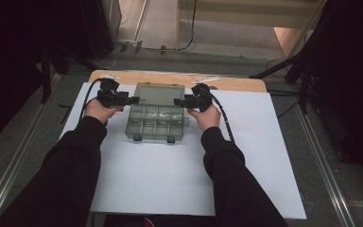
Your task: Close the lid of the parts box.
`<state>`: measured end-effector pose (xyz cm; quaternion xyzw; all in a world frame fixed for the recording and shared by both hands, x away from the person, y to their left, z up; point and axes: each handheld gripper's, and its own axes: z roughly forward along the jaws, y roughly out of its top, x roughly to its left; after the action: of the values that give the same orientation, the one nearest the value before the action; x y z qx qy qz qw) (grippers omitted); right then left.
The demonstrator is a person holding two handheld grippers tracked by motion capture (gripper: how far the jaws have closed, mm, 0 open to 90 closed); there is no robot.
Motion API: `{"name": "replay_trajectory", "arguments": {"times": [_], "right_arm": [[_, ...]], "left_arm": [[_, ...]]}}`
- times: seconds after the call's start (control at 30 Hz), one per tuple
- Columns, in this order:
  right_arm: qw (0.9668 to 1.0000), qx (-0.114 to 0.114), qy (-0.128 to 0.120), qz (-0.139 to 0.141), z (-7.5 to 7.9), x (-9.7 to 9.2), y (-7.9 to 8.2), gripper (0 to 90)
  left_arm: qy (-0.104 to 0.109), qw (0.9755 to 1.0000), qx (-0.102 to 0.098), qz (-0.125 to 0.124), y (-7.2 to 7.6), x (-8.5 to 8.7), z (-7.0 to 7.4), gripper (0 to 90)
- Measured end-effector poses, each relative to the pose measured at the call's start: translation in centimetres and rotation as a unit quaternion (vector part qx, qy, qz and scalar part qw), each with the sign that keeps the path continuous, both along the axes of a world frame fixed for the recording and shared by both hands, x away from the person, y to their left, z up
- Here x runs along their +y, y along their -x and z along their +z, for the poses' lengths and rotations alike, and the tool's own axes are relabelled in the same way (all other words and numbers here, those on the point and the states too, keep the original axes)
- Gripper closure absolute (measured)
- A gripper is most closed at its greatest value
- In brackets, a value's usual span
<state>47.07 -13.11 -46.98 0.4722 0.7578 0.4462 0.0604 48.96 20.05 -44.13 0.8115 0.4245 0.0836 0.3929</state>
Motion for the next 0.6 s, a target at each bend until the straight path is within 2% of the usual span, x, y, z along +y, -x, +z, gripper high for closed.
{"name": "replay_trajectory", "arguments": {"times": [0.07,0.13,0.3,0.4,0.53,0.6], "right_arm": [[1.0000,0.002,0.007,-0.005,0.0,0.1,-0.3,38.1],[0.9999,0.004,0.003,-0.010,-0.1,0.2,-0.7,38.1],[0.9994,0.014,0.012,-0.030,-1.0,0.1,-1.4,38.8],[0.9989,0.018,0.011,-0.041,-1.5,-0.2,-1.6,39.4],[0.9981,0.035,0.008,-0.051,-2.1,-0.3,-2.0,40.8],[0.9977,0.040,0.008,-0.055,-2.4,-0.3,-2.0,41.8]], "left_arm": [[-0.005,1.0000,-0.003,0.004,-0.4,-0.2,-0.2,38.2],[-0.003,0.9999,0.005,0.015,-1.0,-0.4,-0.3,38.2],[0.010,0.9990,0.005,0.042,-1.7,-0.7,-1.0,38.2],[0.001,0.9988,0.015,0.047,-2.1,-0.7,-1.8,38.2],[0.017,0.9977,0.028,0.060,-2.4,-0.8,-2.3,38.2],[0.016,0.9976,0.030,0.060,-2.5,-1.1,-2.6,38.2]]}}
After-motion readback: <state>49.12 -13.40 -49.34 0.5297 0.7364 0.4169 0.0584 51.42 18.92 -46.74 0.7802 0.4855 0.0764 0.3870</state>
